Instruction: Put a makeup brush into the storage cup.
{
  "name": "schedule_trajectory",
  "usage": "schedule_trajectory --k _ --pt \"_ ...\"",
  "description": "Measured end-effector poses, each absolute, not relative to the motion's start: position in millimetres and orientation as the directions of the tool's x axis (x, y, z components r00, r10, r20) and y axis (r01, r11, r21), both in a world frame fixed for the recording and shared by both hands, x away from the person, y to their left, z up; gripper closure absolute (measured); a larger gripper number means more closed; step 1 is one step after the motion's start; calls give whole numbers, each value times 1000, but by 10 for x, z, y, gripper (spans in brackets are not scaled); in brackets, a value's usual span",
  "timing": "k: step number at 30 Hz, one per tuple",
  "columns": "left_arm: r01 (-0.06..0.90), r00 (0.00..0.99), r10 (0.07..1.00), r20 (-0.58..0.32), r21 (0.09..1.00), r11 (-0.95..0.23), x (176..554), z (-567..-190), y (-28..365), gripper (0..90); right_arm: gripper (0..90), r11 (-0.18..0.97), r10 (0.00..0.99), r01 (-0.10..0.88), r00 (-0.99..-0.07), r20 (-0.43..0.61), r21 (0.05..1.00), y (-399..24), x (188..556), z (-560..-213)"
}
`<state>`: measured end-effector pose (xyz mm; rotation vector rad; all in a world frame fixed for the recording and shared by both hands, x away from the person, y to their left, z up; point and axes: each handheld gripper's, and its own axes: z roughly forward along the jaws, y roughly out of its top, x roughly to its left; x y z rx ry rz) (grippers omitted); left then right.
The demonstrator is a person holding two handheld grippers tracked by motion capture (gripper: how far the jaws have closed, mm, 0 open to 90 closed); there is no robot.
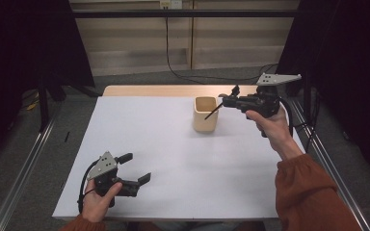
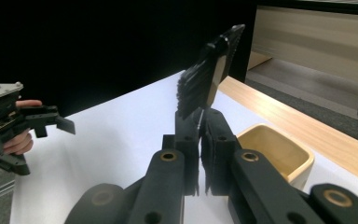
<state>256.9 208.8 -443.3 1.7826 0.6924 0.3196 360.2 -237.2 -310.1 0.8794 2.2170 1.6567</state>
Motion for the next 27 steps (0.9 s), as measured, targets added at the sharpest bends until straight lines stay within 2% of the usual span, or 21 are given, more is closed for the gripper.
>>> schedule_trajectory --k 12,19,27 --pt "273 806 582 -108 940 -204 2515 -4420 2014 22 854 200 649 360 -746 152 911 -2391 3850 -3028" --pt "273 792 599 -118 946 -175 2531 -4425 2050 22 854 217 667 381 -730 148 899 -2327 4002 -3031" --pt "266 793 599 -113 948 -173 2530 -4421 2060 22 854 224 690 417 -706 159 881 -2303 4143 -3116"
